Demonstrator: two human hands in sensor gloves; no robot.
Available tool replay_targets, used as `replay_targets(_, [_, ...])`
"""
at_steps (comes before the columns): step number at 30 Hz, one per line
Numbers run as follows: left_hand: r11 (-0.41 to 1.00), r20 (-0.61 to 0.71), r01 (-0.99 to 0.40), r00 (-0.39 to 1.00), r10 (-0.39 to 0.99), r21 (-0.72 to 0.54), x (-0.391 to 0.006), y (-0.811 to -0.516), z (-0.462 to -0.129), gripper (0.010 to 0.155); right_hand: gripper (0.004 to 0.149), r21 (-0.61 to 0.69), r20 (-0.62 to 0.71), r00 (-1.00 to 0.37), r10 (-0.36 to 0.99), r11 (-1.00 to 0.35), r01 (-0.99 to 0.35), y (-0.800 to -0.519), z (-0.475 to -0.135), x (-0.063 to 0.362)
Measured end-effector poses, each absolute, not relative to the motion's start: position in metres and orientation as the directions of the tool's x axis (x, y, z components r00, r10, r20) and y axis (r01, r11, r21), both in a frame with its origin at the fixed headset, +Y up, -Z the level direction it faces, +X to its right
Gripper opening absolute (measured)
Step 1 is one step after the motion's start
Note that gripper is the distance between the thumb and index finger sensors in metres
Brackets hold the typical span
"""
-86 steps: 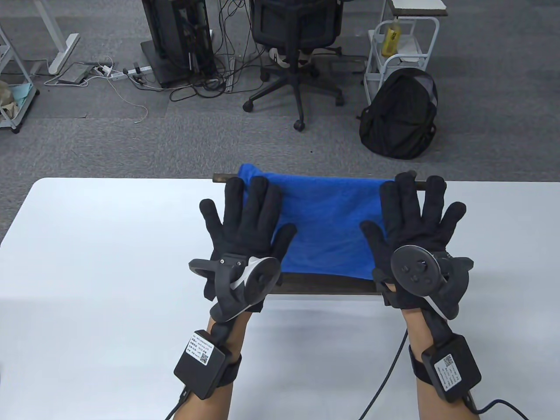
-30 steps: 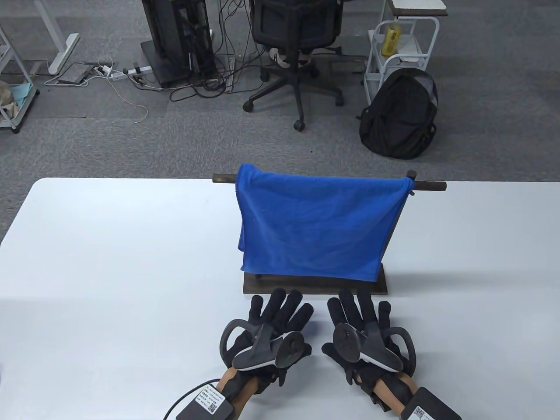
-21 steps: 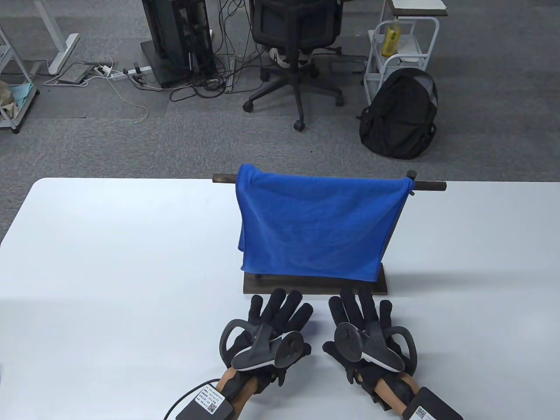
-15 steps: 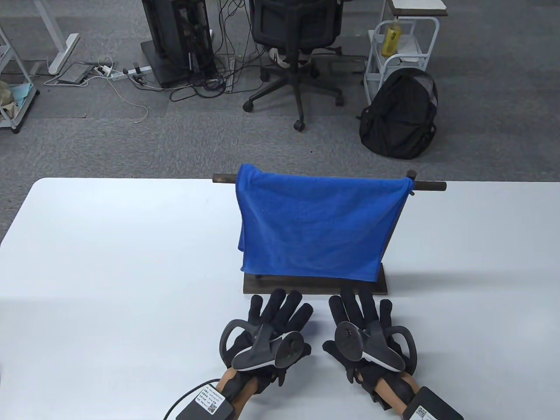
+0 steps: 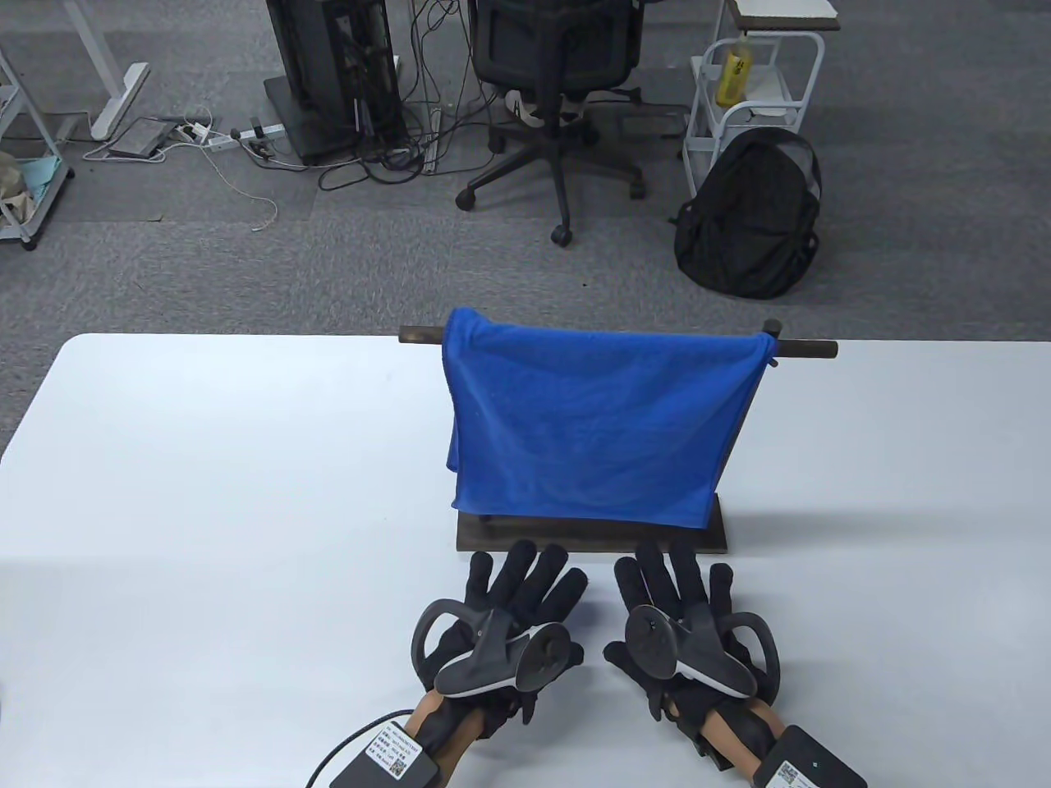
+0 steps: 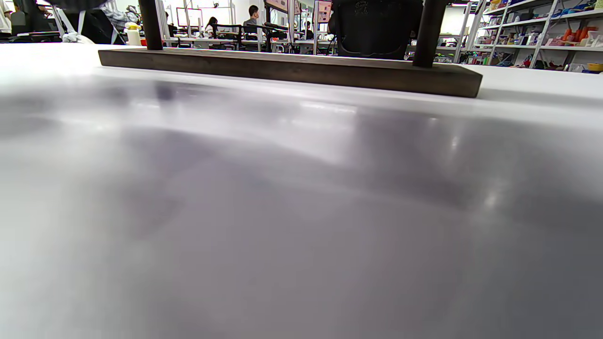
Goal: Drape rectangular towel over desktop hanging rack bar
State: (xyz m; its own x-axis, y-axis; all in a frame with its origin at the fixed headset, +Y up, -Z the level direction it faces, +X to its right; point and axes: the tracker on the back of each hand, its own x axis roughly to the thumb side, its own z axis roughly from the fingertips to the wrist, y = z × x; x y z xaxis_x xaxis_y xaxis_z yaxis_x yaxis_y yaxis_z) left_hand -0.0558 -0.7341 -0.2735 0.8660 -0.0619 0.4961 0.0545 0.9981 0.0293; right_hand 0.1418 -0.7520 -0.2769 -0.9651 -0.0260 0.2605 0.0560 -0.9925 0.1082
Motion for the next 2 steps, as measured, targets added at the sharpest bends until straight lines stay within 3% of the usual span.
replay_targets(2, [0.998, 0.495, 0.052, 0.867, -0.061, 0.031, -0.0559, -0.7344, -0.2736, 0.078, 0.094, 0.107, 0.26, -0.965, -0.026, -0.993, 0.055, -0.7519, -0.2768, 0.1417])
